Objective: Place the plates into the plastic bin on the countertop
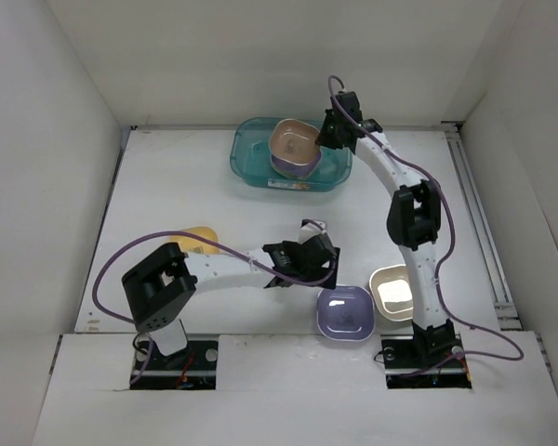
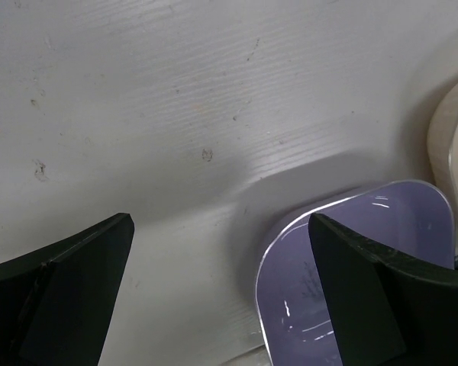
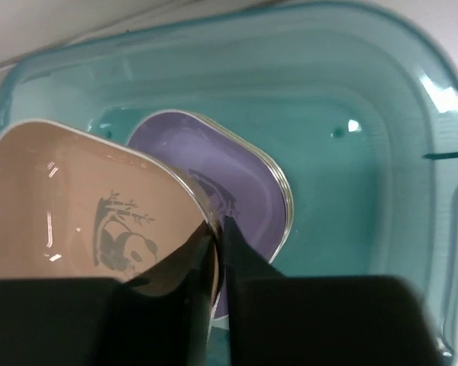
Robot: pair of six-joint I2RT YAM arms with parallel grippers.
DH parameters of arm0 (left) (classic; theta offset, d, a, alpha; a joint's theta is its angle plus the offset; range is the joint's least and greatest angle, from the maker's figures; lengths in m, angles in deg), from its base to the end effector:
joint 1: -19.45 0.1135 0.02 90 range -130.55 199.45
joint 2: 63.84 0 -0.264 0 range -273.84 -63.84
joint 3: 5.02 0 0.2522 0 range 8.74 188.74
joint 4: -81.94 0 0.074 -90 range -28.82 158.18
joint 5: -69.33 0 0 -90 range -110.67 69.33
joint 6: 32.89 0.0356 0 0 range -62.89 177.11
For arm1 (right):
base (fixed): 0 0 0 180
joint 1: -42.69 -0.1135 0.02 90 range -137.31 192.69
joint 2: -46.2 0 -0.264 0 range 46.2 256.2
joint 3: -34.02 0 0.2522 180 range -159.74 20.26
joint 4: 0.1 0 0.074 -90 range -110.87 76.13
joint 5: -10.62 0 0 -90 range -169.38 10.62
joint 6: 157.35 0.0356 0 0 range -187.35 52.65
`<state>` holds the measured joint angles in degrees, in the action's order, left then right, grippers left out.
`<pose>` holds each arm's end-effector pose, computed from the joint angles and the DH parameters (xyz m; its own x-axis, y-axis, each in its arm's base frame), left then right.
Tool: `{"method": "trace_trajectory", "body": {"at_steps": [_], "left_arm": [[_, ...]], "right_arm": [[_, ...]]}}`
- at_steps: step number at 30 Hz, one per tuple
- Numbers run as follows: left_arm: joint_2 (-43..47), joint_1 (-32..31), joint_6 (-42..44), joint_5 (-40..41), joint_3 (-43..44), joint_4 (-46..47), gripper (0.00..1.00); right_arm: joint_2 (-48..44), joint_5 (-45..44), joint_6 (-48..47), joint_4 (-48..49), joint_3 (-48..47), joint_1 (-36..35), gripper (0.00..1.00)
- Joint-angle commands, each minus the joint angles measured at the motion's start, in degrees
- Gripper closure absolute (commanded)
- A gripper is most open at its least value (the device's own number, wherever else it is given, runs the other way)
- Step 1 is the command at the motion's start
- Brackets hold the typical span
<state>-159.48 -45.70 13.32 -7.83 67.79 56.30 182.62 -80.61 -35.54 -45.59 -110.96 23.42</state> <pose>0.1545 -0.3147 0.1970 -0.7965 0.1143 -0.5937 0.3763 0.8624 -0.3387 0.5178 0.1802 0.2672 -0.6474 0.3319 -0.6861 0.0323 0.9113 0.4104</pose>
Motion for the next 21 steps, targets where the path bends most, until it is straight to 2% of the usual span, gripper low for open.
{"method": "trace_trajectory", "body": {"at_steps": [1,3,4,6,11,14,18,21], "left_arm": [[5.5,-0.7,-0.9,0.6,-0.5,0.9,0.0],[6.9,-0.7,-0.9,0.6,-1.4,0.9,0.0],[6.9,-0.7,-0.9,0.6,-2.1,0.9,0.0],[7.7,-0.7,-0.9,0.6,-2.7,1.5,0.0],[7.7,-1.3,-0.3,0.0,-1.0,-0.6,0.02],[7.0,-3.9,-0.9,0.5,0.2,-2.8,0.04],[5.6,-6.7,-3.0,0.5,-0.3,-4.8,0.09],[3.8,-7.5,-4.3,0.0,-2.7,-3.8,0.16]], "right_arm": [[1.4,1.1,2.6,3.0,-2.1,-0.9,0.82],[0.9,0.4,2.6,3.9,-2.6,-1.6,0.53],[0.3,-0.9,2.6,3.9,-2.6,-2.3,0.28],[-3.2,-2.2,0.4,5.3,-0.8,-2.3,0.01],[-15.9,-6.8,-4.4,9.6,9.2,-2.3,0.01],[-24.0,-8.2,-8.1,9.6,13.1,-0.2,0.01],[-32.0,-4.9,-10.2,10.4,22.6,2.9,0.01],[-38.3,-2.0,-10.8,13.5,28.8,4.5,0.01]]}}
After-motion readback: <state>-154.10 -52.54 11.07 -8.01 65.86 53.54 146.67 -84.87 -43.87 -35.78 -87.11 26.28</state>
